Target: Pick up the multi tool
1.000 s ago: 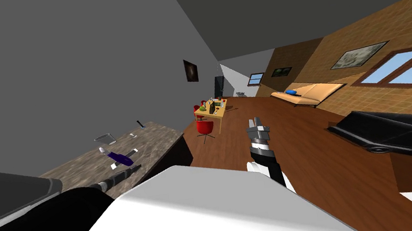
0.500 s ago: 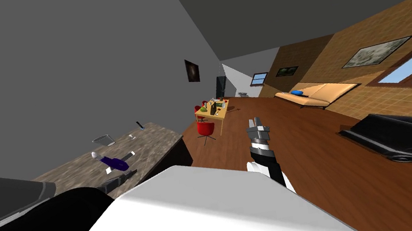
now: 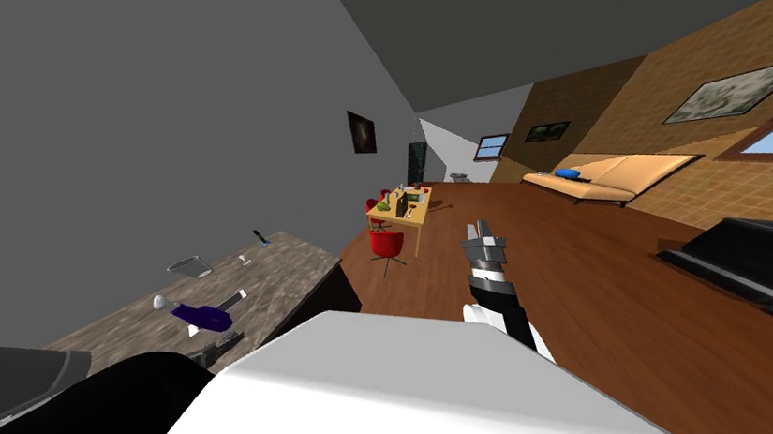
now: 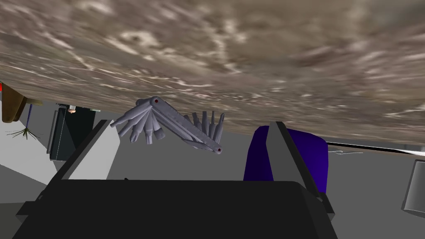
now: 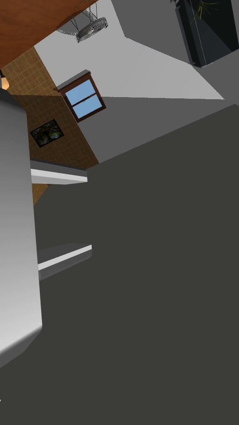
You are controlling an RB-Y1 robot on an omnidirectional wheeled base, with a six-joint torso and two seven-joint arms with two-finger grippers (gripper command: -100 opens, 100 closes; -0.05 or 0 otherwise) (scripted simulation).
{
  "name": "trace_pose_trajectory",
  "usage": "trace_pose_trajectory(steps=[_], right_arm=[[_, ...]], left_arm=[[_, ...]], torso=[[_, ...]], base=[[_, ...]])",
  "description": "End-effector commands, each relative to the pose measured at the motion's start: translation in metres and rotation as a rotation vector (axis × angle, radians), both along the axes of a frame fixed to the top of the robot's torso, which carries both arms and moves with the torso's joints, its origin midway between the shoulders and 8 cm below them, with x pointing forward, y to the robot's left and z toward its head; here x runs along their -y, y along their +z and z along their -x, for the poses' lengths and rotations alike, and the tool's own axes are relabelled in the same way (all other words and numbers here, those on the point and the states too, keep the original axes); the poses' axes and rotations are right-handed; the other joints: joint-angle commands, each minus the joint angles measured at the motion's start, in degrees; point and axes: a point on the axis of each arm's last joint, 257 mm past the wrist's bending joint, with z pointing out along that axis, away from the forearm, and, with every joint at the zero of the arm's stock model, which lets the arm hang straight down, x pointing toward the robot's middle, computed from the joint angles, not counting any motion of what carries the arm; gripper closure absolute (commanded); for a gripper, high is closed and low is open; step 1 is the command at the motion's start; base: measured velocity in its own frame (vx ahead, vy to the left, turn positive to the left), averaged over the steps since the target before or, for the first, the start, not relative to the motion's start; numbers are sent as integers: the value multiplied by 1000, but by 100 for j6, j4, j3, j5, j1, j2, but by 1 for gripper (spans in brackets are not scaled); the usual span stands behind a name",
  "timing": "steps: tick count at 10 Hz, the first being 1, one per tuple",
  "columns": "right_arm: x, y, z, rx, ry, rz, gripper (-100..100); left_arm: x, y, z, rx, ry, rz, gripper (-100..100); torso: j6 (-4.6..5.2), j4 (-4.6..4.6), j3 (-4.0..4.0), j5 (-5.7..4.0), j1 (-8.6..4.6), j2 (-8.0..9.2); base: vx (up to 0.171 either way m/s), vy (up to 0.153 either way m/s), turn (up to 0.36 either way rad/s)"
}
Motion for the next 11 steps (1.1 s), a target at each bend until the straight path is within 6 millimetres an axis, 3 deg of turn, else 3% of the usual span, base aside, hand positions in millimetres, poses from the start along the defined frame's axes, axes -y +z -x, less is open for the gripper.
trace_pose_trajectory(steps=[1, 2, 4, 5, 7, 8, 9, 11], right_arm=[[0, 0, 0, 0, 0, 0, 0], [0, 0, 0, 0, 0, 0, 0], [0, 0, 0, 0, 0, 0, 0], [0, 0, 0, 0, 0, 0, 0], [0, 0, 0, 0, 0, 0, 0], [0, 0, 0, 0, 0, 0, 0], [0, 0, 0, 0, 0, 0, 0], [0, 0, 0, 0, 0, 0, 0]], left_arm=[[5, 3, 0, 12, -18, 15, -100], [3, -1, 22, 2, -14, -4, -100], [8, 5, 28, 16, -33, 16, -100], [5, 2, 53, 2, -24, -6, -100], [13, 8, 56, 22, -48, 16, -100], [13, 5, 78, 9, -40, -6, -100], [13, 10, 86, 12, -42, 0, -100], [20, 13, 83, 29, -61, 15, -100]], torso=[[0, 0, 0, 0, 0, 0], [0, 3, 8, 0, 1, 15], [-2, -5, -13, -2, -6, -23], [0, -1, -2, -2, -3, -2], [-1, -4, -10, -3, -8, -18], [1, -1, -1, -1, -1, 0], [-5, -1, -4, -1, -10, -8], [4, 0, -1, 0, 3, -1]], base=[[38, -14, -19], [156, -26, 108], [129, -27, 39], [135, -36, 114], [118, -27, 32], [128, -44, 90], [145, -30, 79], [53, 1, -1]])
